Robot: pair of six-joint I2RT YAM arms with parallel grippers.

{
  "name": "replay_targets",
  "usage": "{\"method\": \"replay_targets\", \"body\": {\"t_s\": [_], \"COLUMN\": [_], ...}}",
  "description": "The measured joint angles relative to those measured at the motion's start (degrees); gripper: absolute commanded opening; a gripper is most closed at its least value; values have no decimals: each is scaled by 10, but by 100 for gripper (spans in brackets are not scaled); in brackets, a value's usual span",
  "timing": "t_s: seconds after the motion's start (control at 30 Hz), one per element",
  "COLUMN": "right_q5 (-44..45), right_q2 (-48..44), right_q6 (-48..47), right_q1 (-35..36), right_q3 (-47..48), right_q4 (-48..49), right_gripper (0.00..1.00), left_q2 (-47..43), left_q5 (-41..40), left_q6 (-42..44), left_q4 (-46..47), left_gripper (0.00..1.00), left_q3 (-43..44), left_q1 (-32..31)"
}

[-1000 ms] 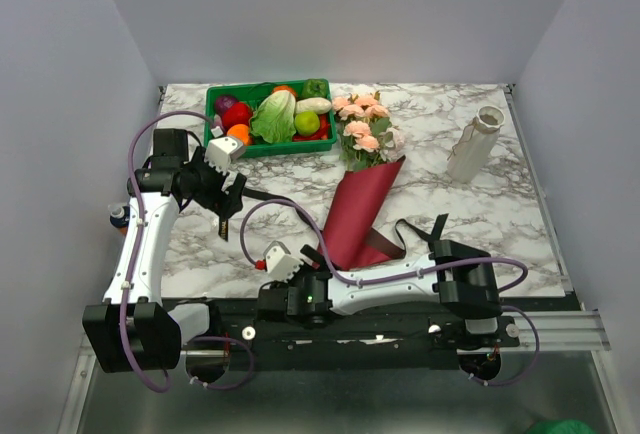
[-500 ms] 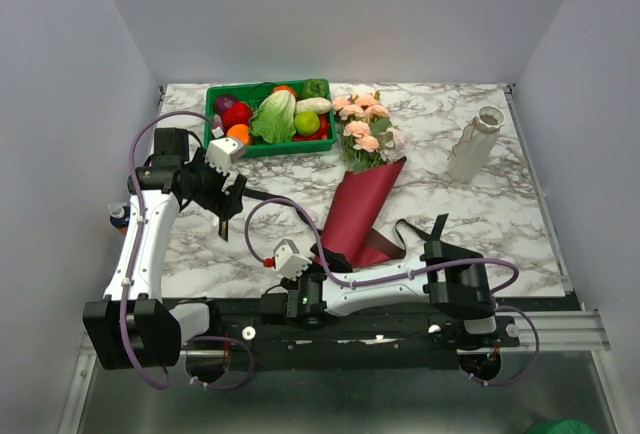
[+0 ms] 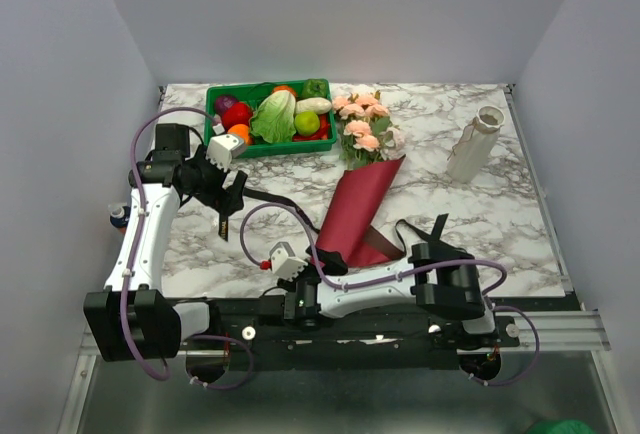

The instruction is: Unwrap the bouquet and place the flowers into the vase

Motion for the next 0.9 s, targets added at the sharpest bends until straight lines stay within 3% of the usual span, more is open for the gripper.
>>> {"method": "replay_targets", "body": {"t_s": [0.3, 0.63, 0.9], "right_q5": [43, 77, 69], "right_q2": [41, 42, 42], "right_q6": [26, 115, 81], "right_q1": [-3, -1, 3], "right_q3": [25, 43, 30], "right_q4": [-13, -99, -49], "right_gripper": [88, 88, 88], "left_q2": [10, 10, 6], "left_q5": [6, 7, 8], "left_q6": [5, 12, 14], "left_q4": [-1, -1, -4], "left_gripper": [99, 99, 99], "left_q3": [7, 7, 7], "left_q1": [0, 0, 0]}}
